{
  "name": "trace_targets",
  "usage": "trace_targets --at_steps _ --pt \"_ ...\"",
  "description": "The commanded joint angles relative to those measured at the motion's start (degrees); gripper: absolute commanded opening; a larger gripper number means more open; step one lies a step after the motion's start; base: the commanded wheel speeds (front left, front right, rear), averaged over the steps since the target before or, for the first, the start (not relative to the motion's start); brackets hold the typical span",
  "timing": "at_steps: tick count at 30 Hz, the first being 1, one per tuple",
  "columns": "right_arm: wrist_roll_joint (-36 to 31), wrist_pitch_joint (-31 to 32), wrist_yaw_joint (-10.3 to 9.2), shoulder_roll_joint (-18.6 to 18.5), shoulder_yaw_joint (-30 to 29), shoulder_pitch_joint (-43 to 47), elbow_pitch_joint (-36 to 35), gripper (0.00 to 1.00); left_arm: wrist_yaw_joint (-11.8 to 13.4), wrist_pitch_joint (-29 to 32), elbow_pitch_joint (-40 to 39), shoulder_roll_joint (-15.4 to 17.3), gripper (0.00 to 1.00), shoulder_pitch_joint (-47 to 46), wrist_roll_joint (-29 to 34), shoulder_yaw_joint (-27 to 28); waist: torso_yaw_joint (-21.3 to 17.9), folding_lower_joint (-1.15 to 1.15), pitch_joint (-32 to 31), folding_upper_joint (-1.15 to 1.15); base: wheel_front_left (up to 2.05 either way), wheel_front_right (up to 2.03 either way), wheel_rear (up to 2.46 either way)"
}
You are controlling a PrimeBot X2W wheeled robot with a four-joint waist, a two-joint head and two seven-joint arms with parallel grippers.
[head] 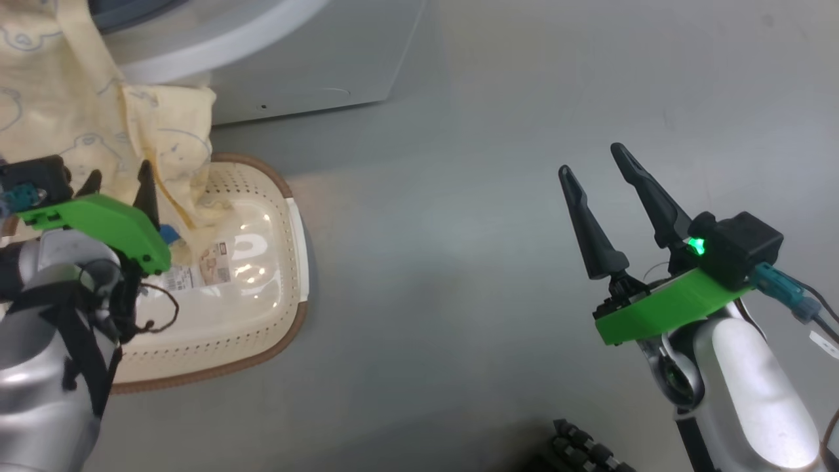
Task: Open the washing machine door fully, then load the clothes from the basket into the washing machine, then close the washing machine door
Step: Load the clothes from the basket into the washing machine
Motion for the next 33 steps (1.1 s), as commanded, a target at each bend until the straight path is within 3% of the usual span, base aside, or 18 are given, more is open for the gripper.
trace_targets --at_steps 1,16,17,18,19,20,33 --pt "0.8 -1.0 -0.16 -0.5 1.2 -0.5 -1.2 1.0 -0.5 0.1 1.0 1.9 1.0 -2.7 -0.6 2.0 -1.6 -0.01 1.4 0.0 0.0 0.0 0.0" --pt "2.3 -2.5 -0.16 -0.5 2.7 -1.2 0.3 1.0 -3.0 0.3 15.7 3.2 1.0 -14.6 -1.6 1.7 -5.2 -0.01 4.8 0.0 0.0 0.0 0.0" --pt "2.3 -2.6 -0.16 -0.5 2.7 -1.2 0.4 1.0 -3.0 0.4 16.3 3.0 0.68 -15.1 -1.6 1.6 -5.2 -0.01 4.8 0.0 0.0 0.0 0.0" --pt "2.2 -2.6 -0.16 -0.5 2.6 -1.1 0.4 1.0 -3.1 0.4 16.9 2.9 0.54 -15.6 -1.7 1.5 -5.2 -0.01 4.8 0.0 0.0 0.0 0.0" --pt "2.2 -2.7 -0.16 -0.5 2.5 -1.0 0.4 1.0 -3.2 0.5 17.4 2.7 0.31 -16.0 -1.8 1.3 -5.2 -0.01 4.8 0.0 0.0 0.0 0.0" --pt "2.1 -2.7 -0.16 -0.5 2.3 -1.0 0.5 1.0 -3.3 0.6 17.9 2.4 0.0 -16.3 -1.9 1.1 -5.1 -0.01 4.7 0.0 0.0 0.0 0.0" --pt "0.2 -2.0 -0.16 -0.5 -0.4 0.1 -0.1 1.0 -3.9 -1.1 20.0 -0.5 0.0 -15.9 -2.8 -1.6 -1.7 -0.01 2.1 0.0 0.0 0.0 0.0"
